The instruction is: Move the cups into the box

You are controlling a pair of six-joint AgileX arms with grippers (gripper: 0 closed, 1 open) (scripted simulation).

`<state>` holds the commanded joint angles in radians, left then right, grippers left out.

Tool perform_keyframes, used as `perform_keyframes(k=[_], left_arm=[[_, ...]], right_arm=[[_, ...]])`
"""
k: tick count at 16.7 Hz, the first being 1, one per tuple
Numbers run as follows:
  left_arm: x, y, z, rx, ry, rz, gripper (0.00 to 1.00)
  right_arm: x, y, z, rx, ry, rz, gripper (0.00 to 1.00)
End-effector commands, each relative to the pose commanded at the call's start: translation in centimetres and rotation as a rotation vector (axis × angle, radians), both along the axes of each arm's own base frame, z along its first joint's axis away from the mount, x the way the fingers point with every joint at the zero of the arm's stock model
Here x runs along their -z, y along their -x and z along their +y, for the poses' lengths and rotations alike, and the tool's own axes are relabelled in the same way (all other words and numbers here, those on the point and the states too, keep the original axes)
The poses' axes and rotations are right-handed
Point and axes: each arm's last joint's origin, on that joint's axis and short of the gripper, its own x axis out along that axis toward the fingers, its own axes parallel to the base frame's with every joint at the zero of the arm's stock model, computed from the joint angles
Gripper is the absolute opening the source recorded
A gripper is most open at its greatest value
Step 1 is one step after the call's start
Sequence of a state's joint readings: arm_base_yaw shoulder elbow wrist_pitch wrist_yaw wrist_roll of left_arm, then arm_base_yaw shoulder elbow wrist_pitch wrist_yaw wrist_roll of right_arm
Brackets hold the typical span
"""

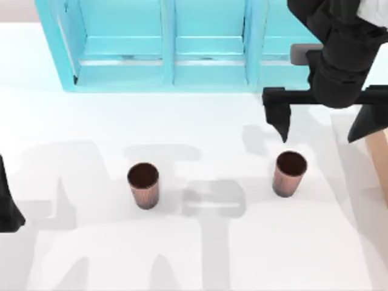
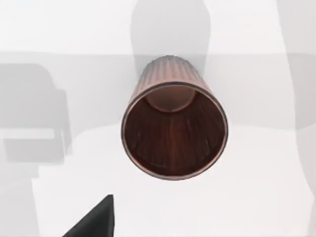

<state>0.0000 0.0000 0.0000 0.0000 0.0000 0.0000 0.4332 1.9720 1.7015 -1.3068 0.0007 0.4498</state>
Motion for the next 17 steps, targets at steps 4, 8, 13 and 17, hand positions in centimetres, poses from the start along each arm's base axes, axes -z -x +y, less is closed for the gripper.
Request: perform_keyframes(k=[4,8,13,17], left_arm=[[0.0,0.0,0.0,0.0,0.0,0.0,1.0],[0.0,0.0,0.0,0.0,0.0,0.0,1.0],[0.0,0.0,0.0,0.0,0.0,0.0,1.0],[0.0,0.0,0.0,0.0,0.0,0.0,1.0]], right_arm=[[4.5,-0.3,0.2,0.0,-0.005,-0.011,1.0],[8.4,0.1,0.1,0.0,-0.003,-0.006,1.0],[8.7,0.2,0.0,0.0,-0.002,-0.005,1.0],[8.7,0.2,0.0,0.0,-0.002,-0.005,0.7]])
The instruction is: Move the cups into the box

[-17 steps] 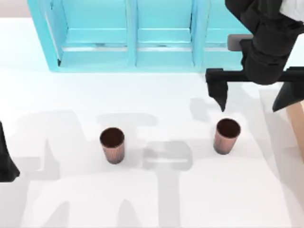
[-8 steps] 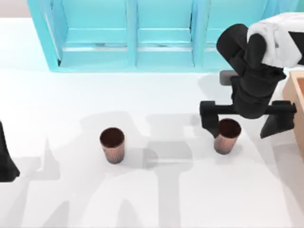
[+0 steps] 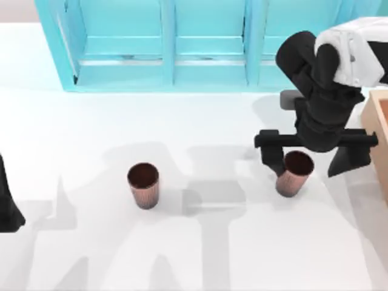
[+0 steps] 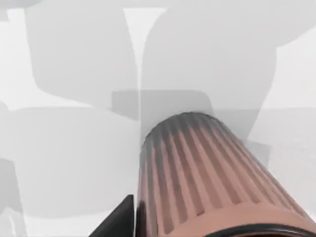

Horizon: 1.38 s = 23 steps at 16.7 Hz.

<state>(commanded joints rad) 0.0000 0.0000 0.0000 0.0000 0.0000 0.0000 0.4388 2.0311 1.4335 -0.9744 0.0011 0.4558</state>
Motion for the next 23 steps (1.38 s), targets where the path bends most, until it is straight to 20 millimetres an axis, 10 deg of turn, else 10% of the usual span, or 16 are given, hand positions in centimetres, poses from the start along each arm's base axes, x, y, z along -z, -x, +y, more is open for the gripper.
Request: perform_keyframes(k=[9,19,23], left_arm=[[0.0,0.0,0.0,0.0,0.0,0.0,1.0],[0.0,0.0,0.0,0.0,0.0,0.0,1.0],[0.0,0.0,0.0,0.0,0.0,0.0,1.0]], right_arm=[[0.0,0.0,0.0,0.0,0.0,0.0,0.02],[-0.2,-0.1,-0.2,0.004,-0.001,-0.001,0.0],[-3.8,-0.8,-3.5,0.005,-0.003,-0.007,0.0]])
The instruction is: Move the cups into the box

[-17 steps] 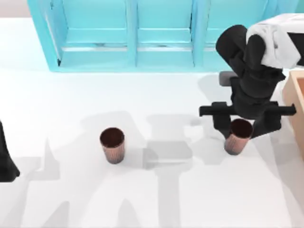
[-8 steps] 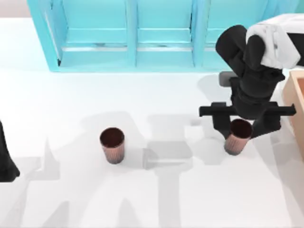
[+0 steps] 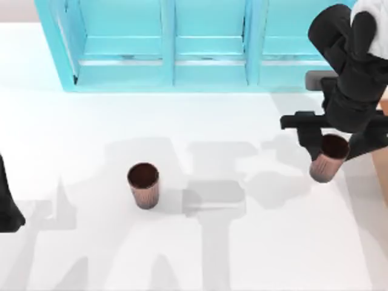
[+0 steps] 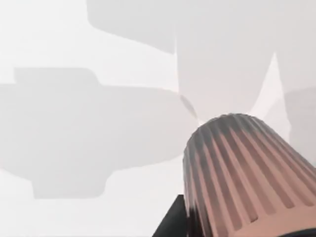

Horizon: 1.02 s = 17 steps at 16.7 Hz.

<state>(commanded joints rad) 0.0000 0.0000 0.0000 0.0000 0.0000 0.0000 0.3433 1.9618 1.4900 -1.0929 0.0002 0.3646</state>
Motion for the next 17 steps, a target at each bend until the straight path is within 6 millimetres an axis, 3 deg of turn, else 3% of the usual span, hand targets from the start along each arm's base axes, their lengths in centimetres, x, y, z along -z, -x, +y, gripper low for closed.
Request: perform_keyframes(k=[5,12,14,17], left_arm=[[0.0,0.0,0.0,0.0,0.0,0.0,1.0],[0.0,0.0,0.0,0.0,0.0,0.0,1.0],[0.0,0.0,0.0,0.0,0.0,0.0,1.0],[0.0,0.0,0.0,0.0,0.0,0.0,1.0]], right_arm=[[-5.8,0.7,-6.0,-0.002,0.003,0.008,0.0],[-6.3,1.0,-6.9,-0.004,0.005,0.009,0.0],[-7.0,1.8,-9.0,-0.003,0.007,0.004,0.0],[-8.4,4.4,-14.1,-0.003,0.016,0.003,0.0]])
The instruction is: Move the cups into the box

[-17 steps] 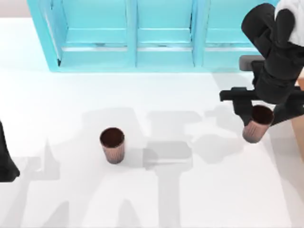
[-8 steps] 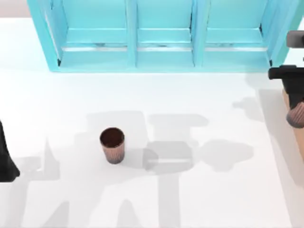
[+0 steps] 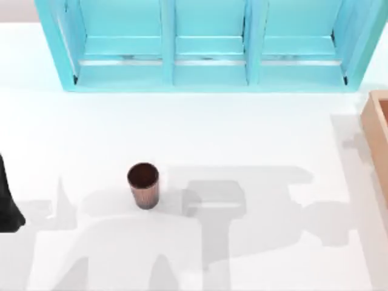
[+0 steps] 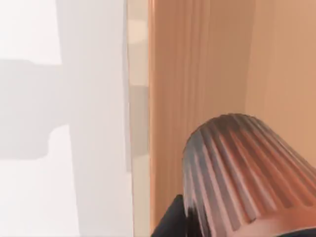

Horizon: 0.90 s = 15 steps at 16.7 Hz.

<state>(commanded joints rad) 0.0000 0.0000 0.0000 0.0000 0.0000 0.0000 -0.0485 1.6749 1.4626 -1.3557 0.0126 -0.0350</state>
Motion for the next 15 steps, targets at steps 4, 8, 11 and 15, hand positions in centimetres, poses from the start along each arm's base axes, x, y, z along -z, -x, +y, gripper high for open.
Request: perform_keyframes(k=[4,8,11,15], left_arm=[[0.0,0.0,0.0,0.0,0.0,0.0,1.0],[0.0,0.0,0.0,0.0,0.0,0.0,1.0],[0.0,0.0,0.0,0.0,0.0,0.0,1.0],[0.0,0.0,0.0,0.0,0.0,0.0,1.0]], right_arm=[[-1.5,5.5,-6.1,-0.003,0.015,0.001,0.0],[-2.1,8.8,-7.8,-0.002,0.025,-0.011,0.0],[-2.1,8.8,-7.8,-0.002,0.026,-0.011,0.0],[-1.1,8.6,-7.8,-0.001,0.027,-0.013,0.0]])
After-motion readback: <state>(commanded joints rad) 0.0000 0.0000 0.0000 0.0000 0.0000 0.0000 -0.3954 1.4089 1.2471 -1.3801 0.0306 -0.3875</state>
